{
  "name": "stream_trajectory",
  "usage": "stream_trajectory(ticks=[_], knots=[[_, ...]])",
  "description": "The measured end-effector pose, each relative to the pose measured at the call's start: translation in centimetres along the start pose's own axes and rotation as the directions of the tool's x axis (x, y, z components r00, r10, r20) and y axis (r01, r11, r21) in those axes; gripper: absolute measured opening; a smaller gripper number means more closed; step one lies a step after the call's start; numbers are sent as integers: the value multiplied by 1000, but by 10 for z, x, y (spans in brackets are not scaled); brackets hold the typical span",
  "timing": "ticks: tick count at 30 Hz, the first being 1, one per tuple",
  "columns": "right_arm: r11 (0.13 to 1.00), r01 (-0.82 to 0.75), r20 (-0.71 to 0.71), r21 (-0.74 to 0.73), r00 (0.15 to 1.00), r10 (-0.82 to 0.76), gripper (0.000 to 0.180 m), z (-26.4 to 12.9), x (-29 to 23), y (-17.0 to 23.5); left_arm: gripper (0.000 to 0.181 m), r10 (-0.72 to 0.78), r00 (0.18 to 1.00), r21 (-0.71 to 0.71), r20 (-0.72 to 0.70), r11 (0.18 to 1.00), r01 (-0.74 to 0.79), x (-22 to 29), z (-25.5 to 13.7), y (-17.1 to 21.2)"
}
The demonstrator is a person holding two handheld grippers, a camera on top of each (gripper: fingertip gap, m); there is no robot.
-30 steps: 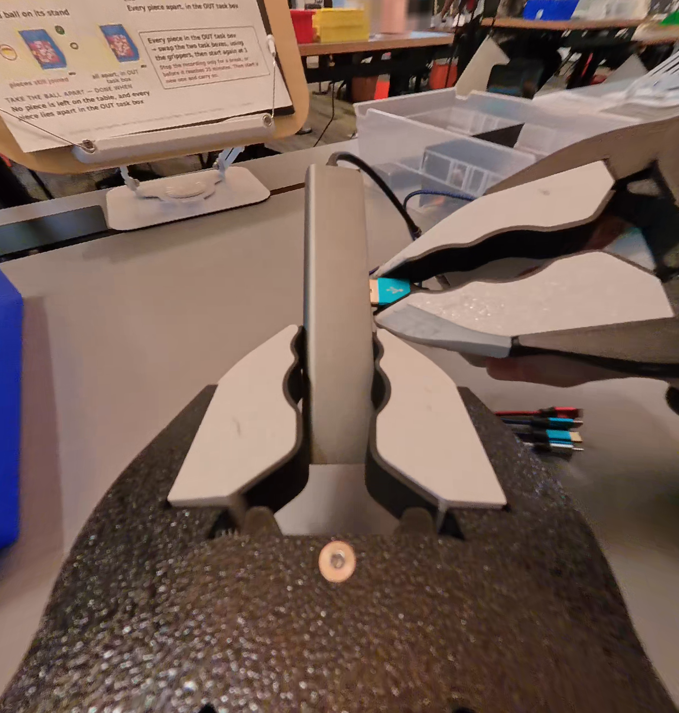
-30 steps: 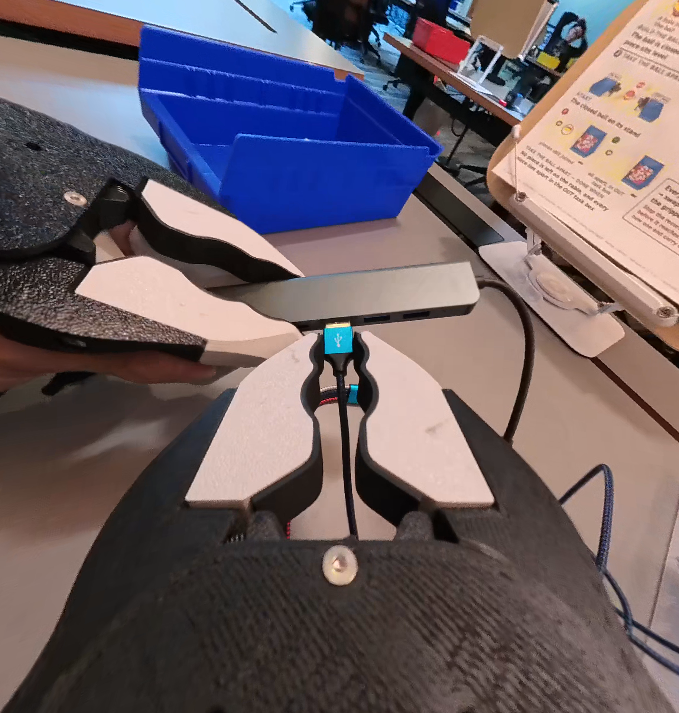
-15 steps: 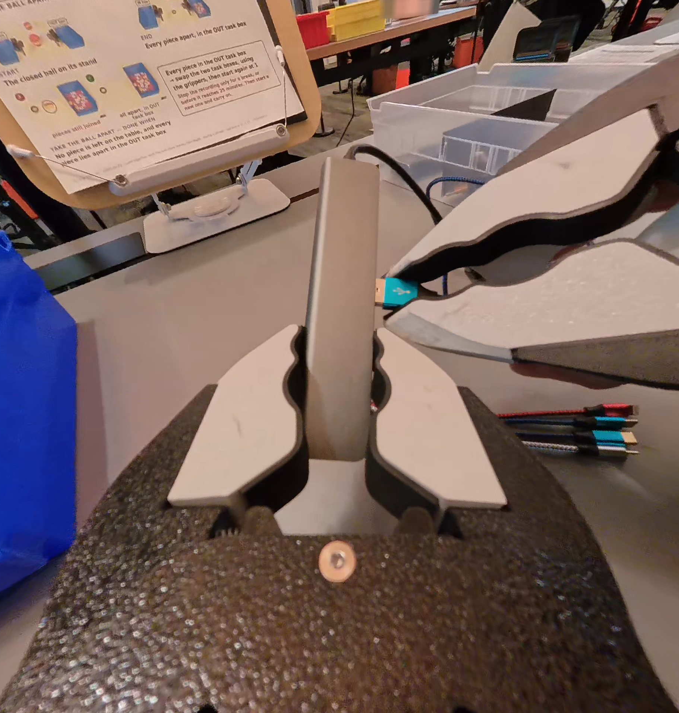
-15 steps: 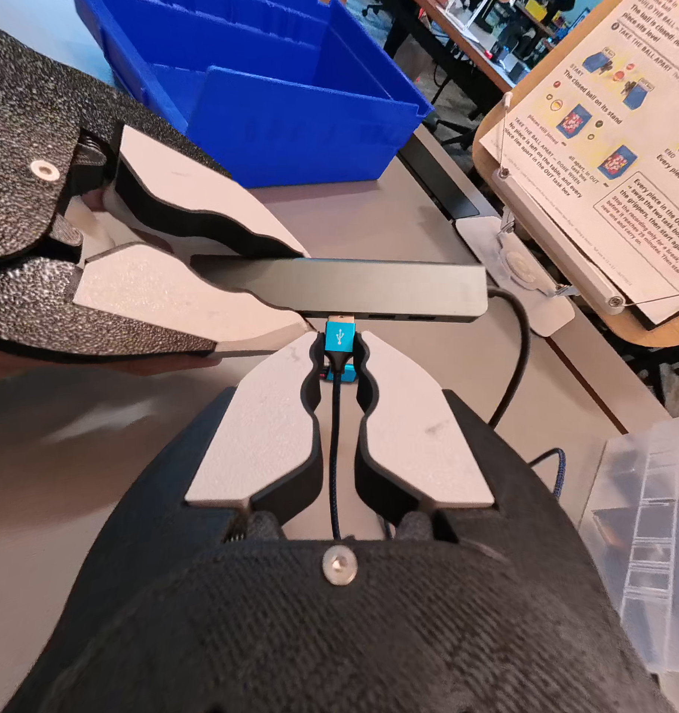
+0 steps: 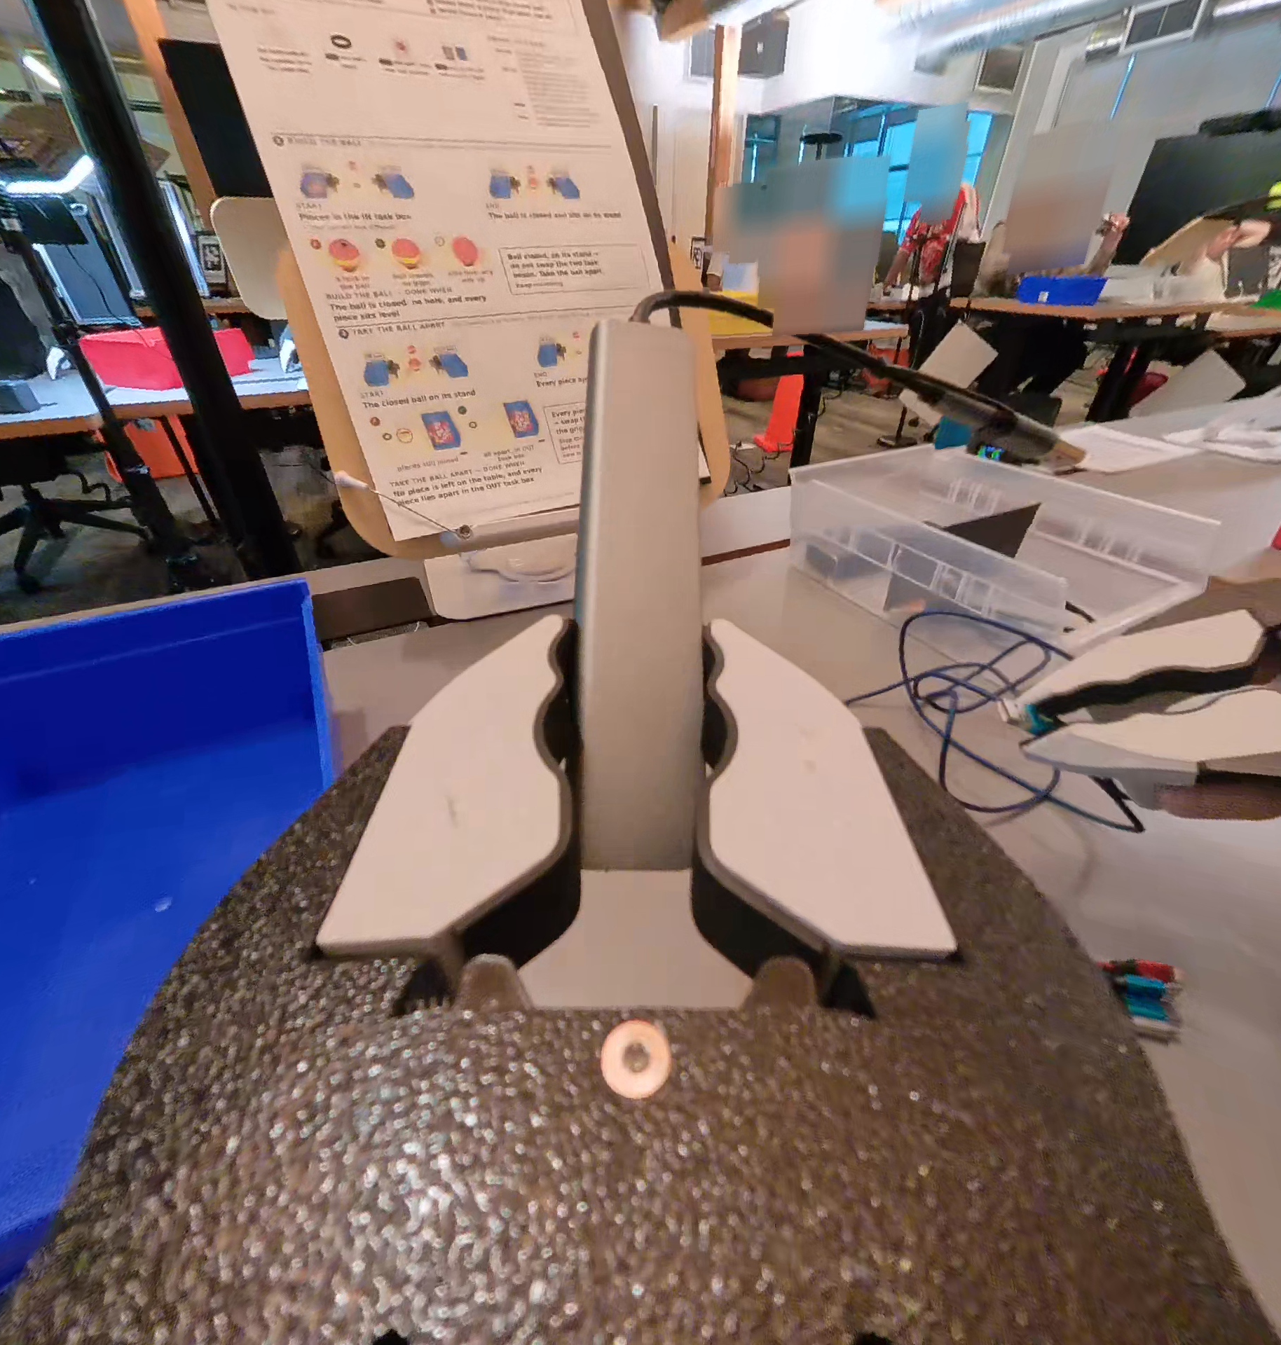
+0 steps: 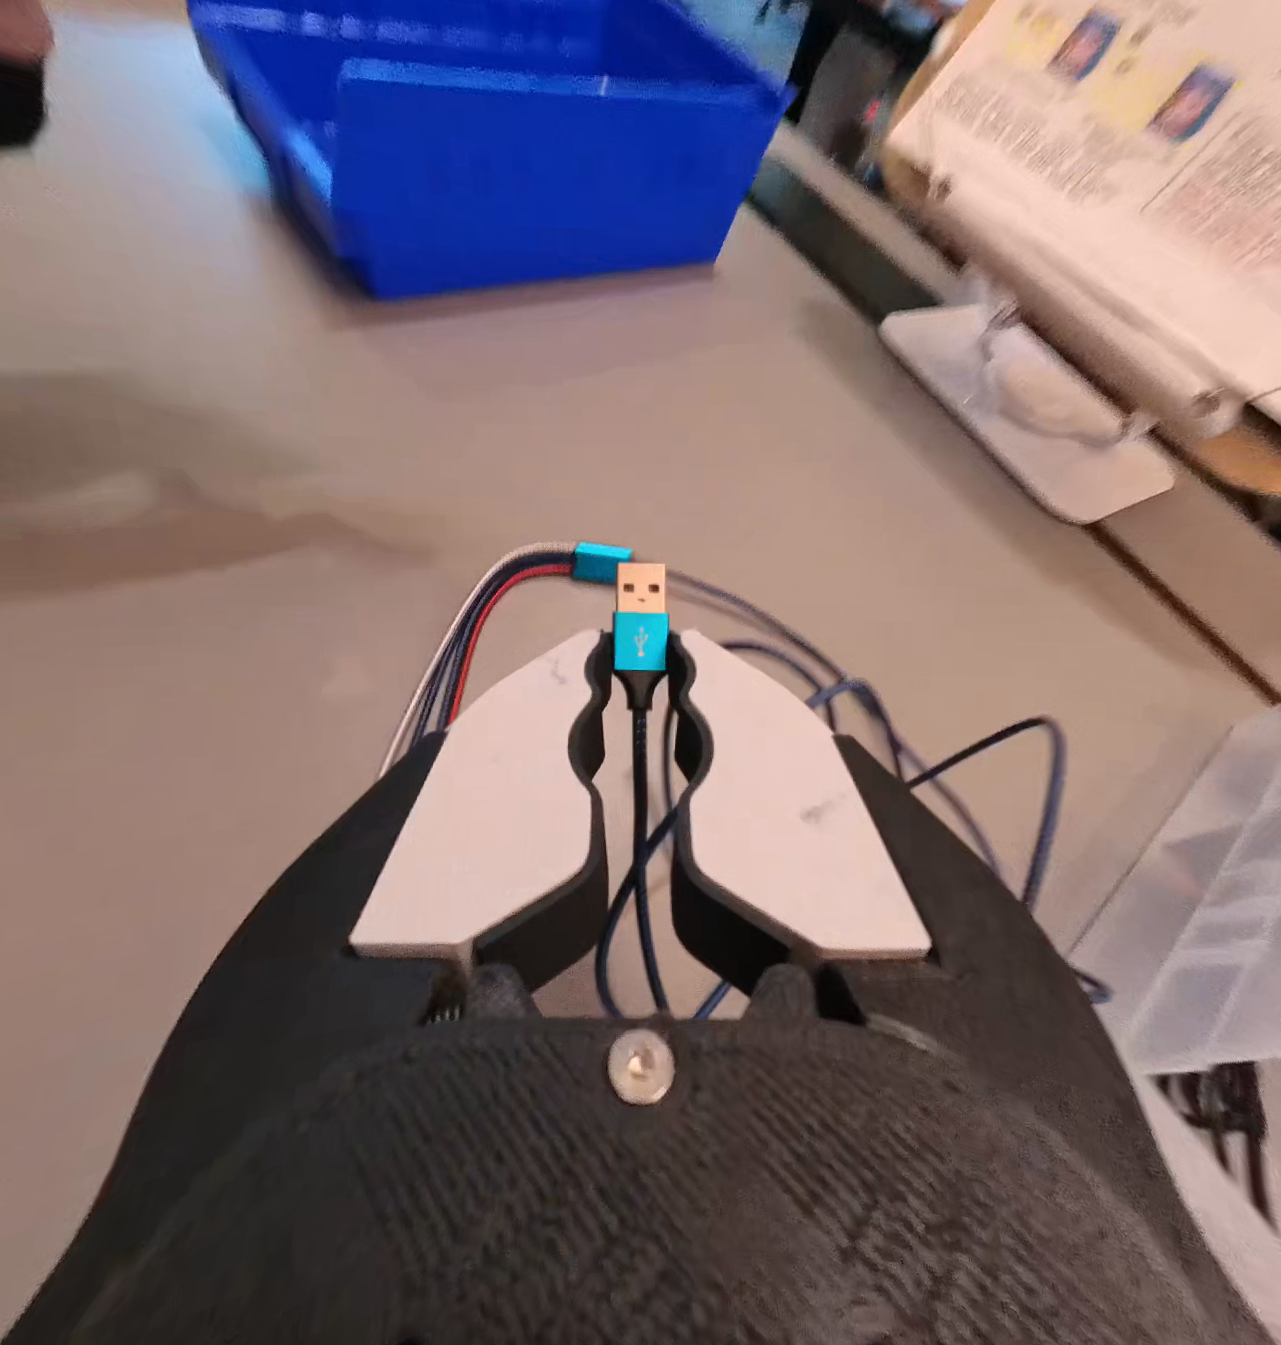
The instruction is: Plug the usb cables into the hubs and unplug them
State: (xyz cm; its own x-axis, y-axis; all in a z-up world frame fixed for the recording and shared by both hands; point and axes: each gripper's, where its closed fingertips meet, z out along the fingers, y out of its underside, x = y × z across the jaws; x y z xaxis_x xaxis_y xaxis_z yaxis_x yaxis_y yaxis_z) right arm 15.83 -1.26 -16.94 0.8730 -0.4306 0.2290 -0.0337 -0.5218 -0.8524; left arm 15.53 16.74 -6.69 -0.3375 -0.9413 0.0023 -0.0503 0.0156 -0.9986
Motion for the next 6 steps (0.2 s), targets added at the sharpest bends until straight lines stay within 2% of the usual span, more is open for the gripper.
stream_trajectory(ticks=[1, 6], knots=[[999, -6, 49, -49, 999, 8, 14, 3, -10, 9, 31, 20, 1000, -11, -5, 1000, -20, 0, 1, 2], [972, -4, 35, -234, 999, 13, 14, 6, -15, 43, 31, 31, 999, -66, -14, 997, -32, 3, 3, 23]])
